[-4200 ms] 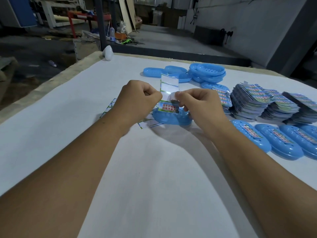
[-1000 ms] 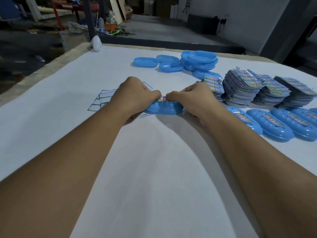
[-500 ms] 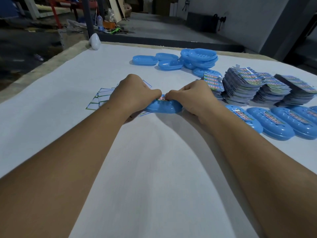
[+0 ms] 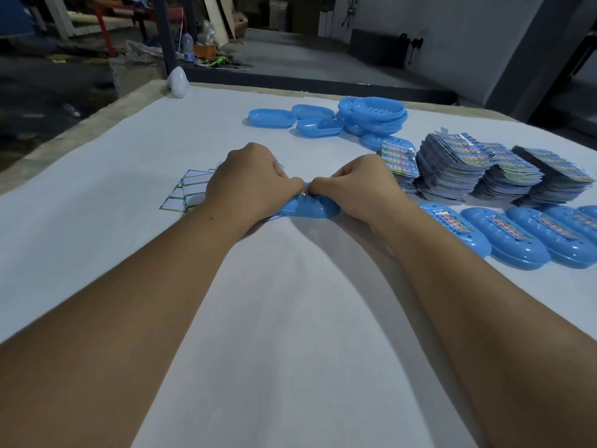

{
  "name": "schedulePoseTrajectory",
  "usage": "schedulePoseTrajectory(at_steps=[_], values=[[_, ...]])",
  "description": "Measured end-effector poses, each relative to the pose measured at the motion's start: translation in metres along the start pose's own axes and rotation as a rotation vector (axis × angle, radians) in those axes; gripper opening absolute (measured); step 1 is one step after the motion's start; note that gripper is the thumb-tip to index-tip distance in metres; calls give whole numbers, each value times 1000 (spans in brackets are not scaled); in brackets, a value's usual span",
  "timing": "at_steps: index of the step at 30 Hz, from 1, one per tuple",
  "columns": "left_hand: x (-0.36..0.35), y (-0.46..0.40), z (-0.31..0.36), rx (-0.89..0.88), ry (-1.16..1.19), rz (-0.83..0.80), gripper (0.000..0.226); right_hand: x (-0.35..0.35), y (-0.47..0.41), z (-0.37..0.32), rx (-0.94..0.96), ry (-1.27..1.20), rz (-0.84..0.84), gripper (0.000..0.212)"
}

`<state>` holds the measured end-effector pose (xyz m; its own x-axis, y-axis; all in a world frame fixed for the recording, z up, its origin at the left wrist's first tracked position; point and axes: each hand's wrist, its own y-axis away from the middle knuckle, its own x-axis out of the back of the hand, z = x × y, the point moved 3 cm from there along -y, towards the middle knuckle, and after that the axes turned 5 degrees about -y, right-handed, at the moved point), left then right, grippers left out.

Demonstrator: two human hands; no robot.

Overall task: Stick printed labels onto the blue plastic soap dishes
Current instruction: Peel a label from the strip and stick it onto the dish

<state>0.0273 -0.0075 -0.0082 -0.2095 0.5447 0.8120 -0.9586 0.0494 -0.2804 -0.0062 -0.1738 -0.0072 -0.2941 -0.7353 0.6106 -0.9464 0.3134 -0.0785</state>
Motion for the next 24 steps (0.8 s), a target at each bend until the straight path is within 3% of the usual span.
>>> schedulePoseTrajectory(at_steps=[8, 13, 18, 24], values=[[1, 1, -8, -51, -48, 78, 38, 4, -3, 3, -16, 26, -24, 43], [3, 3, -7, -77, -38, 172, 30, 6, 1, 6, 176, -22, 25, 39], [6, 8, -3, -139, -13, 249, 25, -10, 13, -1, 323, 33, -296, 81], [9, 10, -1, -149, 37, 249, 23, -9, 21, -5, 338, 124, -260, 76]])
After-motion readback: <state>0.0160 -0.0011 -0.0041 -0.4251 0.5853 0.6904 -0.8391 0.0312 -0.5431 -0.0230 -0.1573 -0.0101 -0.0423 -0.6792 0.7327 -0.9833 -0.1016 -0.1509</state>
